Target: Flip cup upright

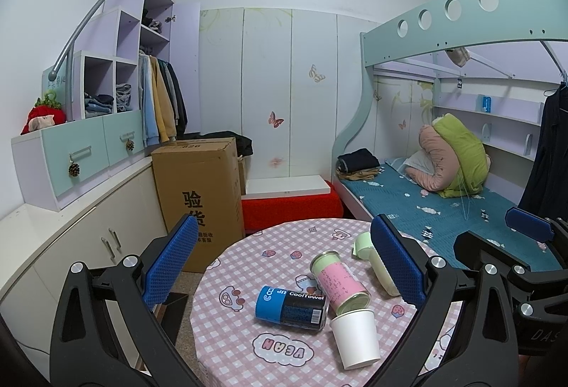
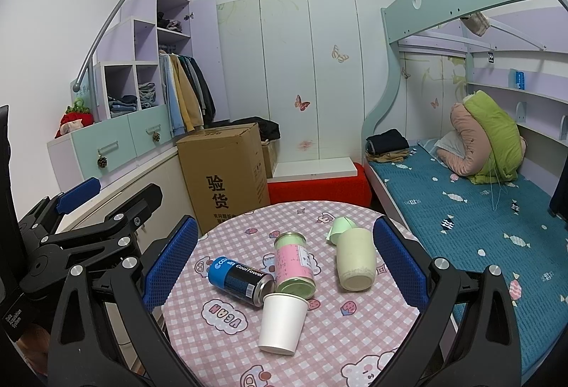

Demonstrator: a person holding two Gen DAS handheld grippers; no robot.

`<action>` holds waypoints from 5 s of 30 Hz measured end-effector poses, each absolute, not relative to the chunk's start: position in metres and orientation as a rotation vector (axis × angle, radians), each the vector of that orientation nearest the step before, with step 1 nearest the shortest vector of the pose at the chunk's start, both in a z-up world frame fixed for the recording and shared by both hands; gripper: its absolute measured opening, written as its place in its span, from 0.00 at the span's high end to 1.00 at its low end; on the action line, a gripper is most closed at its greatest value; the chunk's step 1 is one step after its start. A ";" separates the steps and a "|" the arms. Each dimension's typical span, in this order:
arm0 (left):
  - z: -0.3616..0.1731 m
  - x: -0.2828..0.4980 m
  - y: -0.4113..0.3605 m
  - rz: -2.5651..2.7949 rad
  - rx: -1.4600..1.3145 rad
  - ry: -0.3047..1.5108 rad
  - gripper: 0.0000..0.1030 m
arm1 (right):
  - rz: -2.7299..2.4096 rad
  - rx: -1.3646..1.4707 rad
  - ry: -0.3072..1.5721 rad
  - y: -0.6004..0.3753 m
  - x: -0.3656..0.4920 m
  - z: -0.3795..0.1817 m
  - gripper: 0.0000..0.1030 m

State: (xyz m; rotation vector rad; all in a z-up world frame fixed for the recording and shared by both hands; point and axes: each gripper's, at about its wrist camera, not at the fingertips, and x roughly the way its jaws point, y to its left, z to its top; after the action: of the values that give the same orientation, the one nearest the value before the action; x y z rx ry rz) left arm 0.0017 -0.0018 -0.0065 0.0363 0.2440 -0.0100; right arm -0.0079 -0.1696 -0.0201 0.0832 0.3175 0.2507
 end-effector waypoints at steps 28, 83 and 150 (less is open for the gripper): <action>-0.025 0.020 0.001 -0.013 0.032 0.290 0.05 | 0.256 0.088 0.349 -0.170 0.006 -0.034 0.07; -0.208 0.218 0.013 0.111 -0.359 1.026 0.05 | 0.258 0.192 0.677 -0.209 0.158 -0.165 0.07; -0.196 0.113 0.177 -0.066 -0.317 0.939 0.10 | 0.531 0.150 1.193 0.015 0.209 -0.210 0.23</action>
State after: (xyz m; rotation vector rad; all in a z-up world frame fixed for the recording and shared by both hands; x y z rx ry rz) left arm 0.1126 0.1768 -0.1961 -0.3168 0.9387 -0.0664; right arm 0.2087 0.0150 -0.2102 0.1503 1.1927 0.5306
